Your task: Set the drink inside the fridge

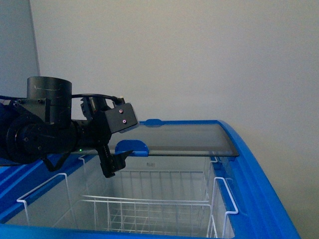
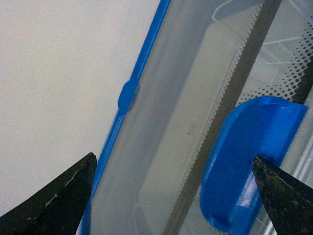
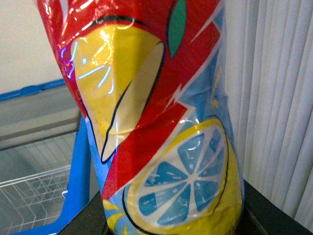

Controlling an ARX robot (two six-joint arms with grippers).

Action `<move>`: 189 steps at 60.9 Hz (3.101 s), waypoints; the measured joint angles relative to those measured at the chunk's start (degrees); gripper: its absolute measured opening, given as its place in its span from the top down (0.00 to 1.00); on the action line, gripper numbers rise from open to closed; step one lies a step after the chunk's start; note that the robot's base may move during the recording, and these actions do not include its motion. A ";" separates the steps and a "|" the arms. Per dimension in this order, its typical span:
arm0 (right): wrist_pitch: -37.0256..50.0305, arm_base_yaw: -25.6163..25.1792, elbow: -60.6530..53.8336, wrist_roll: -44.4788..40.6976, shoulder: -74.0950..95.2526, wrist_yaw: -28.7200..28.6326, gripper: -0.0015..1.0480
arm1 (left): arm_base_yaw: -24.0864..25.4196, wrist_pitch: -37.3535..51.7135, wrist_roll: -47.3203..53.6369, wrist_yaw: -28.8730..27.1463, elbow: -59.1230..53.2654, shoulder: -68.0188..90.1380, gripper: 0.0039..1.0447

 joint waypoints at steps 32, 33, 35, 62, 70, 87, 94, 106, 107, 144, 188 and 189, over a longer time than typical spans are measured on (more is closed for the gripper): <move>0.00 -0.02 0.00 0.00 0.00 0.02 0.59 | 7.63 0.59 -64.37 -5.70 -46.38 -49.05 0.08; 0.00 -0.02 0.00 0.00 0.00 0.00 0.59 | 7.82 0.00 -64.89 -5.62 -47.60 -50.42 0.08; 0.00 -0.02 0.00 0.00 0.00 0.02 0.59 | 8.22 -1.53 -67.17 -6.16 -51.30 -54.53 0.08; -20.92 1.16 16.57 -22.10 20.96 -32.30 0.59 | 9.62 -2.23 -67.01 -22.47 -79.45 -88.24 0.79; -20.09 4.85 23.17 -30.36 31.21 -33.79 0.59 | 9.73 -2.60 -66.99 -22.56 -81.11 -90.75 0.96; -20.98 14.16 39.74 -59.06 56.68 -28.22 0.59 | 9.66 -5.44 -66.79 -22.58 -84.65 -96.98 0.98; -18.29 16.39 44.00 -66.18 66.16 -24.92 0.59 | 9.66 -7.28 -66.77 -22.56 -85.74 -99.84 0.98; -13.33 16.59 51.87 -68.57 79.82 -21.59 0.59 | 9.66 -10.43 -66.77 -22.56 -86.75 -104.26 0.98; -13.25 16.57 52.15 -68.63 80.24 -21.51 0.59 | 9.66 -10.40 -66.79 -22.56 -86.84 -104.41 0.98; -5.79 16.96 63.06 -65.92 97.35 -18.95 0.59 | 9.66 -25.20 -66.75 -22.60 -88.39 -120.37 0.98; 4.79 16.28 66.36 -61.40 109.24 -14.58 0.60 | 9.66 -25.73 -66.75 -22.58 -88.39 -121.57 0.98; 5.14 16.31 66.20 -61.35 109.26 -14.58 0.60 | 9.66 -25.73 -66.75 -22.58 -88.39 -121.57 0.98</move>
